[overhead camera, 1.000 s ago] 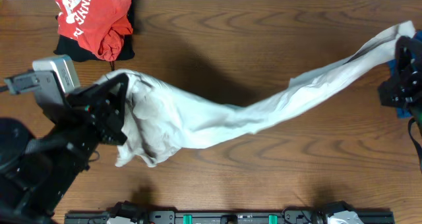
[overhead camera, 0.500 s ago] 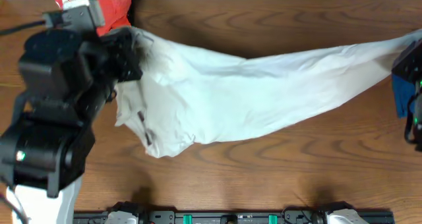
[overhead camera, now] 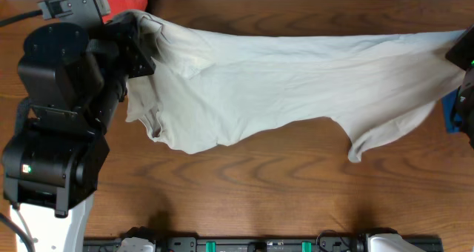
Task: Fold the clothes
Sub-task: 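Lift the shirt with both grippers and stretch it wide across the table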
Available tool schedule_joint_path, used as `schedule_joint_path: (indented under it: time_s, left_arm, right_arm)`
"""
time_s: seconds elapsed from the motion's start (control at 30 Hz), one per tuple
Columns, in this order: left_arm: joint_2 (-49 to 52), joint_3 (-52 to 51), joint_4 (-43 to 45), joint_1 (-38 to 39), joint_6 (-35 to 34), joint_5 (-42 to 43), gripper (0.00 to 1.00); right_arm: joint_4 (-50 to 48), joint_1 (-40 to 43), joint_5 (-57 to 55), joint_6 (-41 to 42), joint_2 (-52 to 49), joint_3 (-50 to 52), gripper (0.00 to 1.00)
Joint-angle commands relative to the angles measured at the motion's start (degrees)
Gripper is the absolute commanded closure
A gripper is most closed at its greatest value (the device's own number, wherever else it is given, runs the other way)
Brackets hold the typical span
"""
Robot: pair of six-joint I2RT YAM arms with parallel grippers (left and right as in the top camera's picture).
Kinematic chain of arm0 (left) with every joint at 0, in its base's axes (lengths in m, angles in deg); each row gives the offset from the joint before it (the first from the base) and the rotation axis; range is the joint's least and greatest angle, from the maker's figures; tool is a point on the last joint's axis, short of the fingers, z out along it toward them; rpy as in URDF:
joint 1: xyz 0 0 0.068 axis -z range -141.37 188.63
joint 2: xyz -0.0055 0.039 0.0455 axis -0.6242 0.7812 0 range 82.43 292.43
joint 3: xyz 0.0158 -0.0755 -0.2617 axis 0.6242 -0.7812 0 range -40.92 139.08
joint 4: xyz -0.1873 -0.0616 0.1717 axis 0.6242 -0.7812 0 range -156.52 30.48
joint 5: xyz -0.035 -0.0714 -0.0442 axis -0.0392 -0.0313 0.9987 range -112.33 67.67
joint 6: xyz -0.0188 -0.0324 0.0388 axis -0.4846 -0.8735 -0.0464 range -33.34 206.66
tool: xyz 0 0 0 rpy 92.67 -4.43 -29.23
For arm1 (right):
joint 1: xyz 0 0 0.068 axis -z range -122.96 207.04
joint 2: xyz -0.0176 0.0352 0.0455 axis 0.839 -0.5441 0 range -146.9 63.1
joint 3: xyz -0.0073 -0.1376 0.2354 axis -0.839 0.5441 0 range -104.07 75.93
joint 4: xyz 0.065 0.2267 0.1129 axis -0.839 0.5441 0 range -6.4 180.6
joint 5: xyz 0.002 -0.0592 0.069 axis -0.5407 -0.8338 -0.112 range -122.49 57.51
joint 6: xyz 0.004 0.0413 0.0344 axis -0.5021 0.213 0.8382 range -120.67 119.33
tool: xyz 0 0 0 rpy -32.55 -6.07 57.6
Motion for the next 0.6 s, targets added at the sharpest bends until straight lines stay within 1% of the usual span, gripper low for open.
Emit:
schedule_joint_path:
  time_s: [0.0, 0.1, 0.2, 0.33, 0.57]
  left_arm:
    - [-2.0, 1.7, 0.4, 0.0, 1.2, -1.5, 0.93]
    - [-3.8, 2.8, 0.3, 0.0, 1.2, -1.5, 0.94]
    - [-5.9, 4.0, -0.7, 0.0, 1.2, -1.2, 0.94]
    - [-8.2, 6.7, -4.5, 0.0, 0.9, 0.9, 0.94]
    - [-9.2, 15.1, -10.4, 0.0, 0.9, 1.1, 0.94]
  right_arm:
    - [-0.5, 0.9, -1.6, 1.1, 0.7, -0.7, 0.99]
    - [-0.4, 0.9, -0.8, 1.0, 1.7, -0.8, 0.99]
    - [0.2, 0.9, 2.3, 0.9, 3.0, -0.8, 0.99]
    - [0.8, 0.9, 6.2, 0.9, 4.9, -0.8, 0.99]
    - [1.0, 0.9, 10.3, 0.1, 7.5, -0.8, 0.99]
